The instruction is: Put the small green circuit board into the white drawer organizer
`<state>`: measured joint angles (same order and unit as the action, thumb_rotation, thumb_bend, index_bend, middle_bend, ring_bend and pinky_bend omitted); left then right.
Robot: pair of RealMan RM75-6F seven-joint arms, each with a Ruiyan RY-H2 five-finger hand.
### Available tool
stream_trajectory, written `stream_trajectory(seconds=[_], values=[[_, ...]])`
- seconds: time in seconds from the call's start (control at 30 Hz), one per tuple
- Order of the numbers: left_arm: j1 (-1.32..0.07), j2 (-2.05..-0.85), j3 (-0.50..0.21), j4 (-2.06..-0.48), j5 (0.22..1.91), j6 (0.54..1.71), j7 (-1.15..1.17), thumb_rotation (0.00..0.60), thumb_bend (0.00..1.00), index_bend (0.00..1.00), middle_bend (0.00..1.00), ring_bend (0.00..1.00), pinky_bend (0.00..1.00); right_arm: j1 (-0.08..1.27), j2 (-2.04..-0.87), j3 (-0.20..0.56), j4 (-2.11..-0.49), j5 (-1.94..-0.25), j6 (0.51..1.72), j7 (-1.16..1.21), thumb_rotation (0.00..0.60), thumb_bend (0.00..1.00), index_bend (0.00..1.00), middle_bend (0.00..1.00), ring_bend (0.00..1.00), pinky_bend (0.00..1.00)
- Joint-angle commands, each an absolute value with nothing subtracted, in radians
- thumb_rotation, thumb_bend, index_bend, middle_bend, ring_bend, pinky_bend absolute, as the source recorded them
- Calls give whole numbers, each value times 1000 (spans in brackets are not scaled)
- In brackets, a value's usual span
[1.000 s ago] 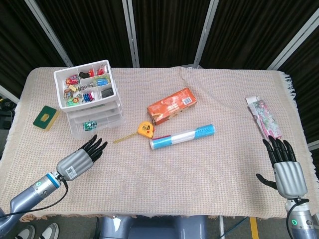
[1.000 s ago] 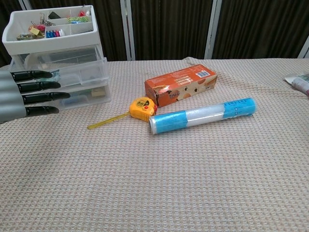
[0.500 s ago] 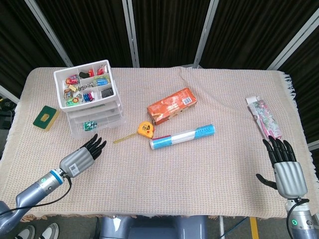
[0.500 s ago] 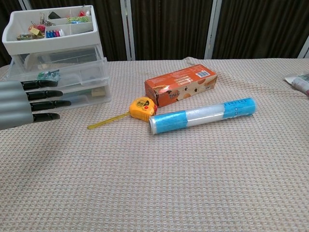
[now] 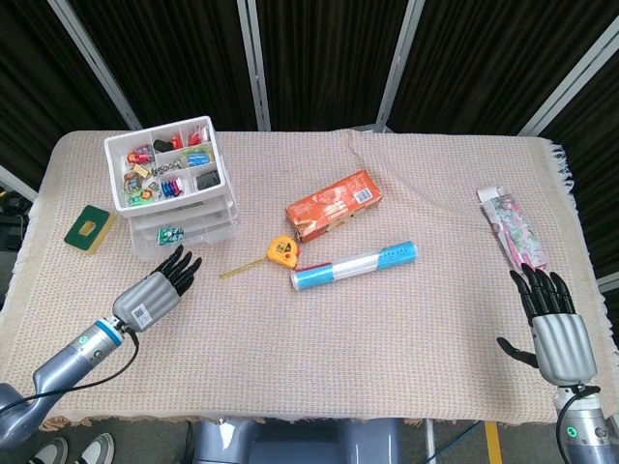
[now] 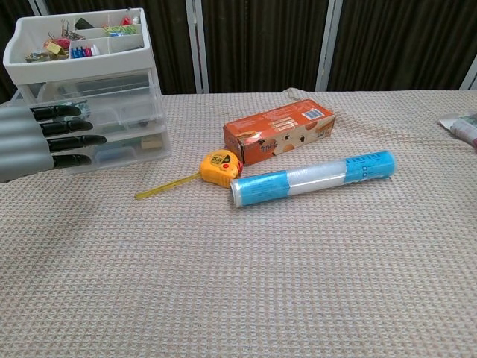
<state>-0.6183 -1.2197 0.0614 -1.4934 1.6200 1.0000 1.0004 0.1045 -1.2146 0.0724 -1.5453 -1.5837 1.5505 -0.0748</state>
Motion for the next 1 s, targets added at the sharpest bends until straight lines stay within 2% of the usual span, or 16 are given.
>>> stream_trajectory(seconds=[0.03,1.0], values=[[-614,-1226,50,-1479,1599,998,994,600,1000,167,0,0,47,104,-1215,72,-1546,-1585,1552,-75,600,15,19,0,0,0],[-620,-1297,-19,-1361,1437,961,997,600,1000,167,0,0,48,104,-1214,72,-1546,-1585,1550,-77,600,16,19,0,0,0]])
